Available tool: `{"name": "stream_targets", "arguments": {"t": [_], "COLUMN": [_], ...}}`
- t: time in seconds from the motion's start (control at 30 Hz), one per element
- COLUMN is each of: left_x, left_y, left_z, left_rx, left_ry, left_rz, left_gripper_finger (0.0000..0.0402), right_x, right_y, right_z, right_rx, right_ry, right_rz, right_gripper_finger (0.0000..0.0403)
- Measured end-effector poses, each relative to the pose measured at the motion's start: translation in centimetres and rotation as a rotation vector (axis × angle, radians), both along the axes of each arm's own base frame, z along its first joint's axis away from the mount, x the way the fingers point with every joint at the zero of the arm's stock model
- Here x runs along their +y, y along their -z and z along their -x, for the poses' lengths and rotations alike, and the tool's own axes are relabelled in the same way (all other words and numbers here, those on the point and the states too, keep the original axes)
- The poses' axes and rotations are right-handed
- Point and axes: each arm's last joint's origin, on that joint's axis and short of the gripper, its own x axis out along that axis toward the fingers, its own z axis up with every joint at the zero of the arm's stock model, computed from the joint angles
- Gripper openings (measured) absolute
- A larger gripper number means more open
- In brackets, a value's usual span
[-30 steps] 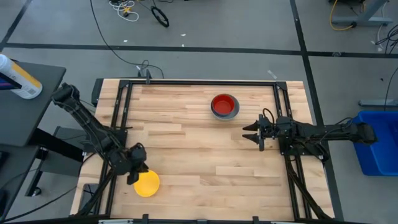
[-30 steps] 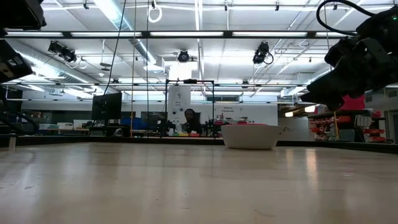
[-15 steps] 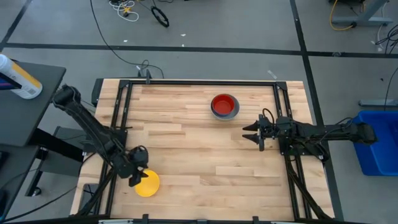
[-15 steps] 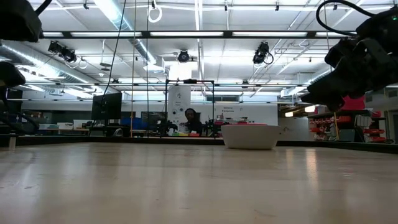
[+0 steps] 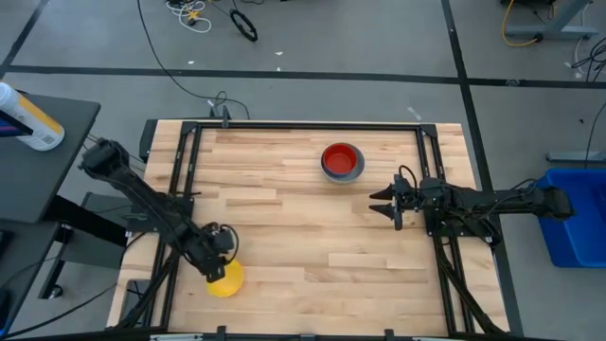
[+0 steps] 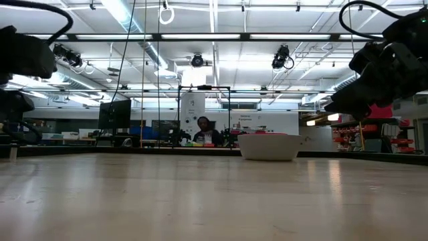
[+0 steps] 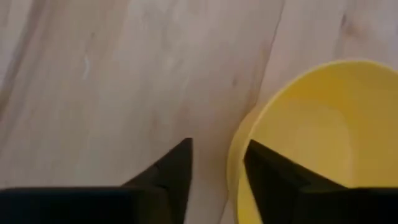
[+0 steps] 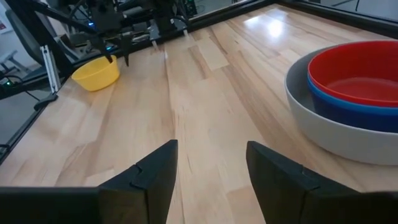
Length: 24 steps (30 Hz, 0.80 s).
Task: Nest bowls inside each other
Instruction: Stack the yellow bowl on the red bowl
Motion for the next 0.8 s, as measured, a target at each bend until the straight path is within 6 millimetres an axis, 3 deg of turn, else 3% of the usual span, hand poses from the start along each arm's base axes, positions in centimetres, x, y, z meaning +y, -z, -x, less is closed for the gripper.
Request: {"name": "stream_targets", "arguments": {"t": [0.17,0.33,0.47,0.63,0.8], "left_x": [0.1,0.6,1.7,5.5,11.7], "left_y": [0.2,-0.2,-1.3,-3.1,-4.4], "left_z": [-0.4,-1.3,-3.9,-8.3,-11.8], "left_rx": [0.009,-0.141,-0.349,-0.595,-0.817], "left_ry": [0.031,-0.019,-0.018,0.011,0.001], "left_rz": [0.0,-0.107,-0.193,-0.311,-0.358], "left_gripper_finger": [0.002,0.0007,0.0006,0.0006,0.0006], "right_x": [0.0,0.0,0.0,0.0,0.0], "right_y": [0.1,0.2,0.2,0.1,0.1], "right_z": [0.0,0.0,0.0,0.0,0.0], "right_rx": [0.007,0.018,0.018,0.017,0.016], "right_ry": [-0.001,0.0,-0.004,-0.009,-0.009], "right_rz": [-0.001,-0.002,0.01,0.027,0.028], "right_gripper_finger": [0.0203,0.0203,0.0197,0.0195,0.0201]}}
